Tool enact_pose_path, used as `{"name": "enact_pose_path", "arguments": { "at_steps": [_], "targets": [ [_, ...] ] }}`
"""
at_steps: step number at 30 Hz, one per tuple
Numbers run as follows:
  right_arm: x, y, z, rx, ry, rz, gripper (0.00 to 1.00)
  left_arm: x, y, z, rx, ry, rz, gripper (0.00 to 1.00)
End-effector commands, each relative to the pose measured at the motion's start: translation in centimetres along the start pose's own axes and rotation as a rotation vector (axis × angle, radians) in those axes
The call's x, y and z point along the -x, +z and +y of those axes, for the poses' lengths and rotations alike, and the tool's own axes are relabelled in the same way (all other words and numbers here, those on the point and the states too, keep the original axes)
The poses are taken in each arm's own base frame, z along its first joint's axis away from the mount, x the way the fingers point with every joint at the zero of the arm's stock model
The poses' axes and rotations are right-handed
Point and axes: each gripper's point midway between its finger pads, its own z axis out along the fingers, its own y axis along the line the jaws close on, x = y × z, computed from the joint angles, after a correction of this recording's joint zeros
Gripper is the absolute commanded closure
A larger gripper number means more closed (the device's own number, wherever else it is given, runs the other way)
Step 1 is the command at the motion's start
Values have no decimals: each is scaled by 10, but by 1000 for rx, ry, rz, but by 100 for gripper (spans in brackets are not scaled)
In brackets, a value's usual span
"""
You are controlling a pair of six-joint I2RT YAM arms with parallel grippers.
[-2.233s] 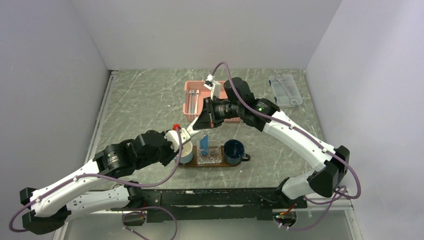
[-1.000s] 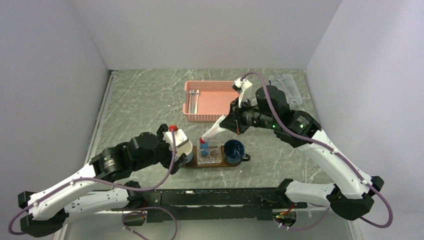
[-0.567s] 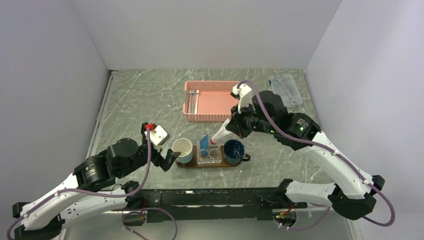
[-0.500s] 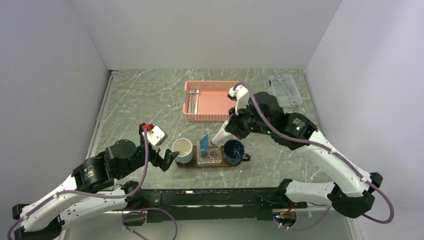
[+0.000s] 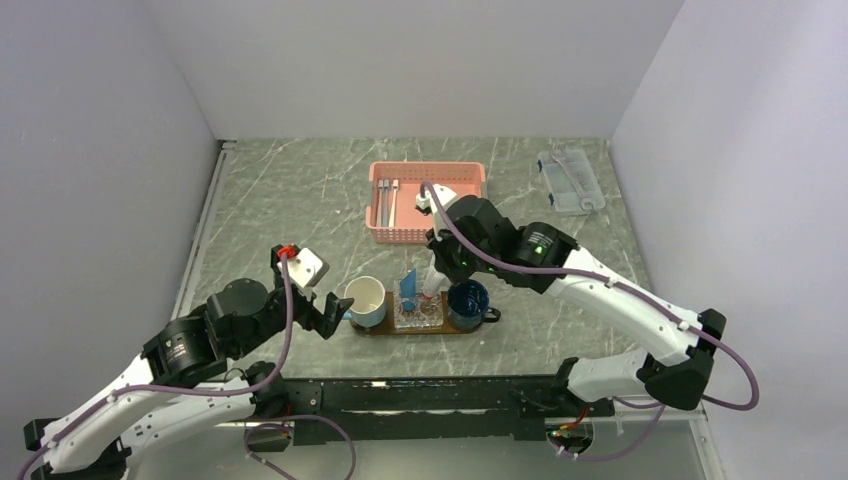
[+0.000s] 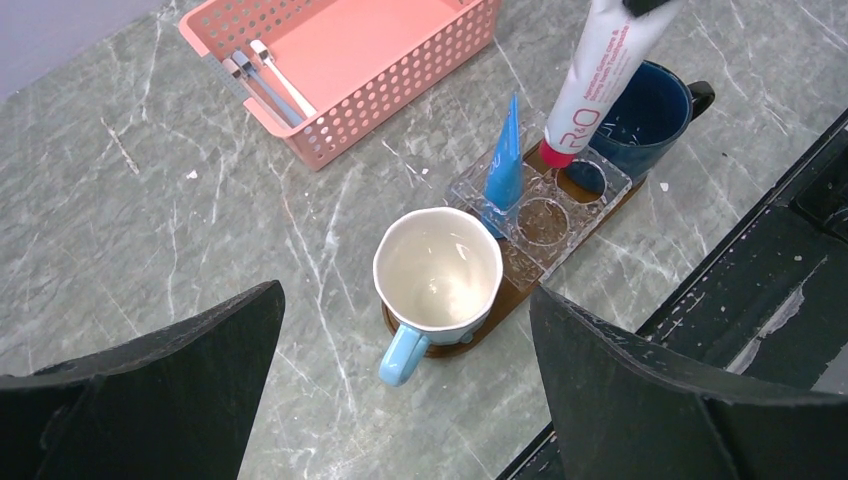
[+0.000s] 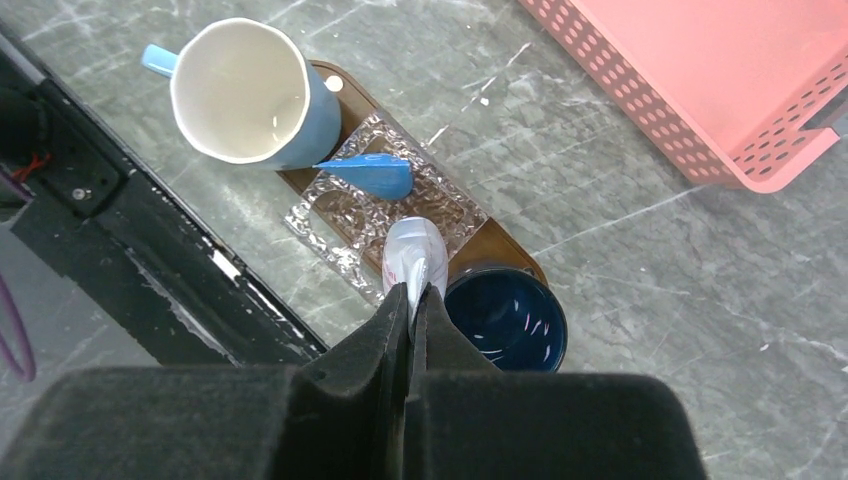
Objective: Prepare toiletry sets of a toothbrush and toothpaste on the tray
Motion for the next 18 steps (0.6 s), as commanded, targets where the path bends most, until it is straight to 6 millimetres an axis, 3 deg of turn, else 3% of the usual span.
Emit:
{"name": "enact_pose_path", "arguments": {
  "at_steps": [1, 18],
  "targets": [
    [26, 0, -2, -49, -8, -80, 100, 5, 3, -1, -4, -24, -20, 2],
    [37, 10, 2, -71, -5, -106, 100, 4, 3, 1, -9, -32, -29, 2]
  ]
}}
